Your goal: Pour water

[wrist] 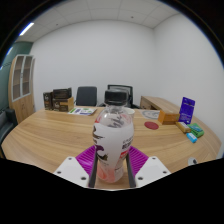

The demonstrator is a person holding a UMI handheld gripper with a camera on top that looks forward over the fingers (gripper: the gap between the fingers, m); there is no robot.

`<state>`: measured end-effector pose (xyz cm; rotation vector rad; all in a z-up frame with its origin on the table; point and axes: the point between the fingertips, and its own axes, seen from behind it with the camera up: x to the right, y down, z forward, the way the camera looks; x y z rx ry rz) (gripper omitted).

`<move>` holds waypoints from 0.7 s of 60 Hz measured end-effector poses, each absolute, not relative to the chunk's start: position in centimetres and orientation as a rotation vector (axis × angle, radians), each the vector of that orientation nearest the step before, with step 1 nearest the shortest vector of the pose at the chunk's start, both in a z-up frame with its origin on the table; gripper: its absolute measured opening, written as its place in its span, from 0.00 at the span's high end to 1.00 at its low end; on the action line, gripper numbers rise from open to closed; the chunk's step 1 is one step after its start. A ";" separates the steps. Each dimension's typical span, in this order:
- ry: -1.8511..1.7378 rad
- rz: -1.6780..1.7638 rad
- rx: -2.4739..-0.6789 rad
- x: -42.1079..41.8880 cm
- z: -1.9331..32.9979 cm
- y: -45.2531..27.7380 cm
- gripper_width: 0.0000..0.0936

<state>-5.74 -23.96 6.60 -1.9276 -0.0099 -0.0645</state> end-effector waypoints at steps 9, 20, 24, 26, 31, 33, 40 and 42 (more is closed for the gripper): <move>-0.042 -0.089 -1.930 -6.4 7.0 -23.3 0.67; -0.103 -0.026 -1.897 -9.6 10.3 -21.6 0.67; -0.062 0.081 -1.874 -11.2 12.6 -20.2 0.67; -0.026 0.148 -1.862 -12.2 13.9 -19.2 0.67; 0.084 0.351 -1.828 -14.1 17.4 -16.5 0.67; 0.137 0.431 -1.811 -14.9 18.8 -15.2 0.67; 0.347 0.762 -1.747 -16.3 22.2 -10.5 0.67; 0.427 0.870 -1.728 -17.0 23.1 -9.6 0.67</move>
